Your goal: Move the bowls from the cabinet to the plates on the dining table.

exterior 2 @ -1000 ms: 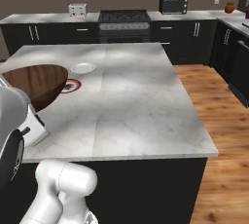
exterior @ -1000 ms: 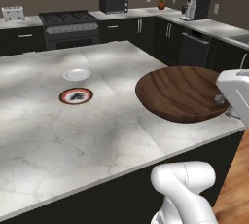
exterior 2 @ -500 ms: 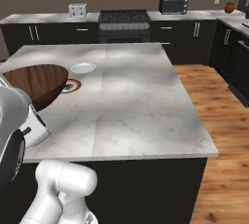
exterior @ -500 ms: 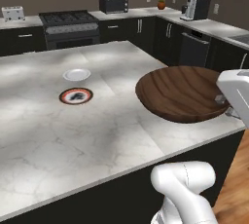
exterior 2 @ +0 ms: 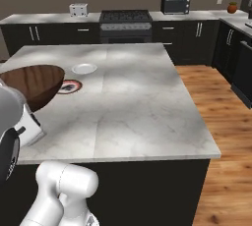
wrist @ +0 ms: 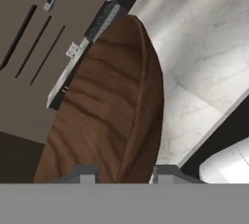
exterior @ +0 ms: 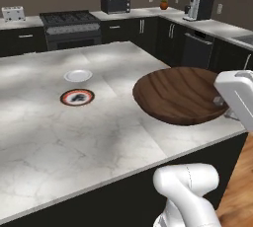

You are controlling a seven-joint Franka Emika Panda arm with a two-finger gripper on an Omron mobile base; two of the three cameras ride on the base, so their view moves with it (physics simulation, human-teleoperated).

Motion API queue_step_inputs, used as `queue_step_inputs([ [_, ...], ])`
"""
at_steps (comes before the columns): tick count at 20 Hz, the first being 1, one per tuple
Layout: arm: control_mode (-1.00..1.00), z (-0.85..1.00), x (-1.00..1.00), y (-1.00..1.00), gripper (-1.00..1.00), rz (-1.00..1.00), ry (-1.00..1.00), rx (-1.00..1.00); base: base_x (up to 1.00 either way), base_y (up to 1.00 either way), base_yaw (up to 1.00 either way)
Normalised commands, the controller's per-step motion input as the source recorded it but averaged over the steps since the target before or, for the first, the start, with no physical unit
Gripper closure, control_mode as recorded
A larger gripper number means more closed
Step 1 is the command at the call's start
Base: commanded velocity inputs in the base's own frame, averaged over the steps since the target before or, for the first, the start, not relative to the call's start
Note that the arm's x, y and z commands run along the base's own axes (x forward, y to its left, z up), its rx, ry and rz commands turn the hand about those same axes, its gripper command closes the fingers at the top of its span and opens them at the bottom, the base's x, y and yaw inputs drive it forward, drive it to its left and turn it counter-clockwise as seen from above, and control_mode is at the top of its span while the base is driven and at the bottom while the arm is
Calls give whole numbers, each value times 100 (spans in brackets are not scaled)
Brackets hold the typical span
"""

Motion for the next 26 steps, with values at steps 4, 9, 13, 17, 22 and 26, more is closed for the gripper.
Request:
queue_step_inputs([
  [4, -100, 9, 62, 13, 100, -1, 1, 0, 0, 0, 0],
  [9, -100, 25, 95, -1, 100, 0, 7, 2, 0, 0, 0],
  [13, -100, 36, 100, -3, 100, 0, 20, 5, 0, 0, 0],
  [17, -100, 2, 100, 12, 100, 0, 15, 7, 0, 0, 0],
  [22, -100, 0, 100, 47, 100, 0, 13, 4, 0, 0, 0],
  [26, -100, -3, 100, 56, 100, 0, 4, 1, 0, 0, 0],
])
